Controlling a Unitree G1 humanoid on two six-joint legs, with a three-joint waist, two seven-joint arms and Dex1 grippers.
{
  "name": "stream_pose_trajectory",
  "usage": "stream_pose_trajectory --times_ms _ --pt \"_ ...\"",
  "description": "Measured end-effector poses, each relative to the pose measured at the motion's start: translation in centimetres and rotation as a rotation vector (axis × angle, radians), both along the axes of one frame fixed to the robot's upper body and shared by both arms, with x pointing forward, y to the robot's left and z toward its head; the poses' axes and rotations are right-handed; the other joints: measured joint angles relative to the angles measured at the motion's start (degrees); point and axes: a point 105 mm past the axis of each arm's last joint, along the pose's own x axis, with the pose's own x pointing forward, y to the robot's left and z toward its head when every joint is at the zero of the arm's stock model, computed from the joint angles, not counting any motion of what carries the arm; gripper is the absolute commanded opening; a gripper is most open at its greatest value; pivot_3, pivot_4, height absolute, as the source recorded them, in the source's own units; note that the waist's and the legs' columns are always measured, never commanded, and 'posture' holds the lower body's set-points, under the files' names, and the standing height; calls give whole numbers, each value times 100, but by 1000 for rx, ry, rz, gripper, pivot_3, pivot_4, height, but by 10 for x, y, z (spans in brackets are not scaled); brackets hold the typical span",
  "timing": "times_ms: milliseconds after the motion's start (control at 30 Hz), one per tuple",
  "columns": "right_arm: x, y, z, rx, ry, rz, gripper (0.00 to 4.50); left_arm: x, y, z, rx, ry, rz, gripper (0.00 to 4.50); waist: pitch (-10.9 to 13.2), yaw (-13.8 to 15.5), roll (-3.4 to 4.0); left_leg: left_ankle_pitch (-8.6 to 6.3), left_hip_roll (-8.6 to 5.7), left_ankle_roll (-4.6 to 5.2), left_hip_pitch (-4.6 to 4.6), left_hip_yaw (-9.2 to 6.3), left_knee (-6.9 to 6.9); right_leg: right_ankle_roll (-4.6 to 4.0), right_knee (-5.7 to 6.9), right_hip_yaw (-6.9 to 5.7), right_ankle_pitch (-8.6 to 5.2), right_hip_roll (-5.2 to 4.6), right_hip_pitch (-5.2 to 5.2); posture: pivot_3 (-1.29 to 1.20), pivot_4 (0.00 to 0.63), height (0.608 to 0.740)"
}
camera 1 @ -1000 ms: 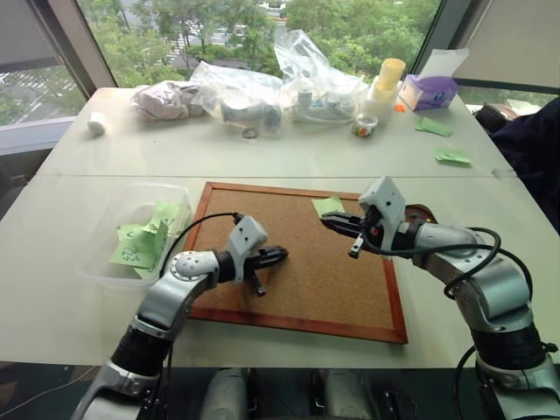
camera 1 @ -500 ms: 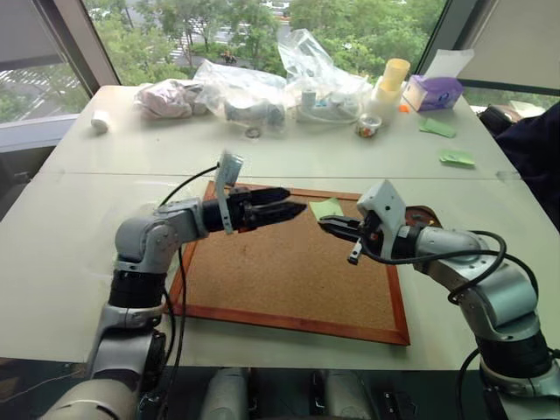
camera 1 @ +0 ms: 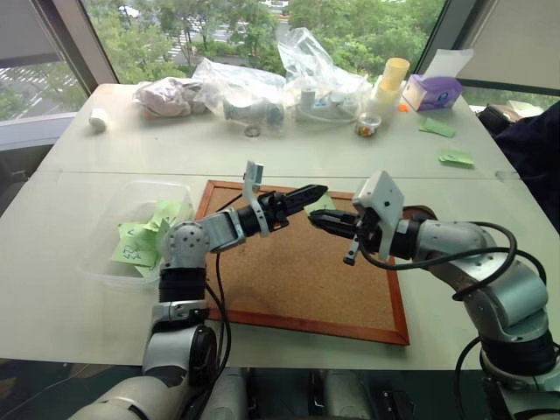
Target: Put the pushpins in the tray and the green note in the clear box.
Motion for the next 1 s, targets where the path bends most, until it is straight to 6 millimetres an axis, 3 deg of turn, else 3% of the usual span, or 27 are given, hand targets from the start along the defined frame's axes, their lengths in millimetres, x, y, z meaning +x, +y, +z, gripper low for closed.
stream_pose_trajectory --times_ms 200,267,467,533,733,867,1000 --pt "0 -2 -1 -10 1 -5 0 -3 -1 -1 2 17 -13 737 0 4 0 0 -1 -1 0 1 0 0 0 0 0 0 0 0 150 740" --pt "0 -2 -1 -13 2 -6 0 -6 0 -1 -3 24 -22 45 0 2 0 1 0 -1 0 0 0 0 0 0 0 0 0 0 150 740" --pt "0 -4 0 -4 7 -6 0 -4 5 -2 21 17 2 45 0 6 0 1 -1 -2 0 1 0 0 0 0 0 0 0 0 150 740" --pt "1 -13 6 8 6 -37 0 -2 10 -4 41 7 21 45 0 13 0 1 -2 -2 -1 1 0 0 0 0 0 0 0 0 150 740" --pt "12 -69 35 159 -10 -255 0 -3 17 -5 75 -51 42 45 1 50 -1 1 -3 -2 0 3 -1 0 -1 0 0 0 1 0 150 740" --pt "21 -109 14 182 66 -421 0 -15 17 -7 164 -159 -1 45 0 89 -1 1 -3 -2 -1 13 -3 -1 -2 0 0 0 0 0 150 740" --pt "35 -150 -4 197 117 -611 0 -18 24 7 171 -249 -1 45 0 110 0 2 -2 -4 0 13 -1 -1 0 0 0 1 0 0 150 740"
